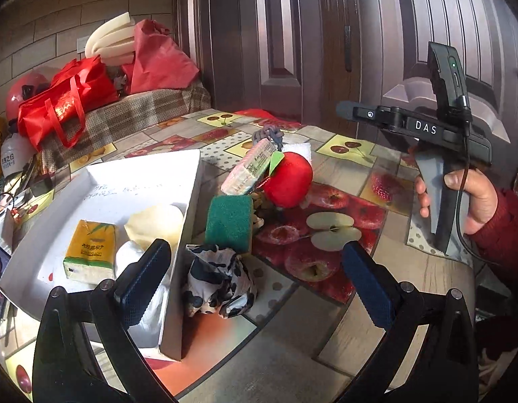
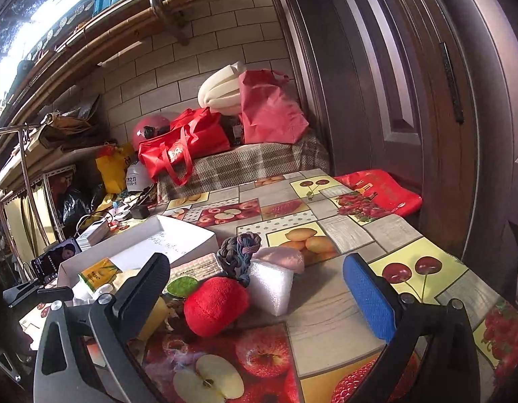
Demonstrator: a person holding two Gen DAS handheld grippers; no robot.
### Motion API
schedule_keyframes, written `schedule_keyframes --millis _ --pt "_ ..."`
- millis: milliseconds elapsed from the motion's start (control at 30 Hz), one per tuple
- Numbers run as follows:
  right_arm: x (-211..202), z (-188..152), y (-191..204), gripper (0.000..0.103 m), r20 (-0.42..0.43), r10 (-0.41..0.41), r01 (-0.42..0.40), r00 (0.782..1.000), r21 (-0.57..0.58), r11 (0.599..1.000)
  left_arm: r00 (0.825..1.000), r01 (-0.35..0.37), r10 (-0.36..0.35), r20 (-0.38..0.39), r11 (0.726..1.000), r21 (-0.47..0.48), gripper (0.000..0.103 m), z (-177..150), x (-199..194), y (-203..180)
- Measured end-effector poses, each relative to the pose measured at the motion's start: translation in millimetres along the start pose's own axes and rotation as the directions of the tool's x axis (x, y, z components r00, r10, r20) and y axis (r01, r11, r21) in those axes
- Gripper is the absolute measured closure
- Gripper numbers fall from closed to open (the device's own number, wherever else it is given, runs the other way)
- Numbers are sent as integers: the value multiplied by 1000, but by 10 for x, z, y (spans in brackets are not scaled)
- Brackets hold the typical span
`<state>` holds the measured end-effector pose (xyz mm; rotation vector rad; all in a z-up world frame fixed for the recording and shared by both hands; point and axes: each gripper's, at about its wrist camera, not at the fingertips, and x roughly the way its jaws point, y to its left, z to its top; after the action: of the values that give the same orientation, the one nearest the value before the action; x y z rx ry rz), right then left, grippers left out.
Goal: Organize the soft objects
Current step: 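Grasp the cow-print cloth with the left gripper while the right grasps the red apple plush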
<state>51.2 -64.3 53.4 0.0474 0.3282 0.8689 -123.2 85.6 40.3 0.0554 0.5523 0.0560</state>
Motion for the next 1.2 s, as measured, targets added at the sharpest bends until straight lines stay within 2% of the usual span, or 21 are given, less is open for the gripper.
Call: schedule_keyframes --millis 100,200,300,333,367,433,467,533,600,633,667,733,800,867,933,967,1000,1100,1167,1200 --pt "48 -17 29 0 -27 -8 7 1000 -16 1000 996 4 -3 -85 1000 16 0 27 211 -121" --pt "54 -26 85 0 -35 -9 7 999 -53 999 986 -23 20 -167 1000 -14 0 49 432 -104" --pt "66 -29 108 0 -42 -11 8 999 -70 998 976 -4 -2 -219 1000 -28 1 31 533 -123" --pt "74 -30 95 0 -48 -11 7 999 -65 998 973 28 -35 -228 999 -37 1 17 532 -158" --pt "85 -28 78 0 -54 -11 8 998 -58 998 967 87 -98 -236 995 -56 1 3 522 -206" --pt "119 -24 26 0 -71 -14 12 997 -34 999 947 198 -209 -244 978 -68 1 -13 479 -356" --pt "138 -19 0 0 -79 -15 14 997 -23 1000 949 204 -210 -235 978 -48 1 -8 434 -437" --pt "146 -17 -50 0 -86 -12 12 996 0 1000 974 140 -140 -177 990 -13 1 34 308 -480" --pt "134 -7 -75 0 -81 1 1 997 17 1000 990 74 -82 -114 995 -65 1 67 197 -366" --pt "128 -12 -76 0 -87 10 -8 996 18 1000 993 35 -45 -108 995 -88 1 67 183 -299" --pt "139 -16 -61 0 -102 17 -16 995 9 1000 993 -17 5 -119 995 -102 1 65 200 -220" --pt "186 -34 18 0 -143 34 -40 989 -37 999 987 -70 53 -153 992 -107 1 38 267 -126" --pt "247 -61 149 0 -180 50 -69 982 -99 993 981 -73 51 -186 991 -113 1 28 346 -87" --pt "334 -113 323 0 -223 49 -92 974 -189 978 978 -80 64 -199 994 -77 1 31 394 -140" --pt "431 -154 474 0 -254 34 -103 967 -265 959 972 -85 73 -223 995 -46 11 22 462 -177" --pt "469 -160 516 0 -252 19 -94 967 -287 953 967 -91 79 -242 995 -37 25 14 503 -187" --pt "509 -160 544 0 -248 0 -78 969 -303 950 961 -101 89 -262 994 -32 35 -3 552 -185" --pt "677 -169 560 0 -289 -24 -70 957 -313 947 960 -100 82 -267 993 -55 35 -27 541 -148" --pt "795 -199 551 0 -348 -34 -79 937 -305 949 958 -97 71 -277 992 -79 35 -34 549 -107" --pt "845 -214 534 4 -374 -40 -80 927 -299 951 956 -101 76 -284 992 -76 35 -32 567 -101"
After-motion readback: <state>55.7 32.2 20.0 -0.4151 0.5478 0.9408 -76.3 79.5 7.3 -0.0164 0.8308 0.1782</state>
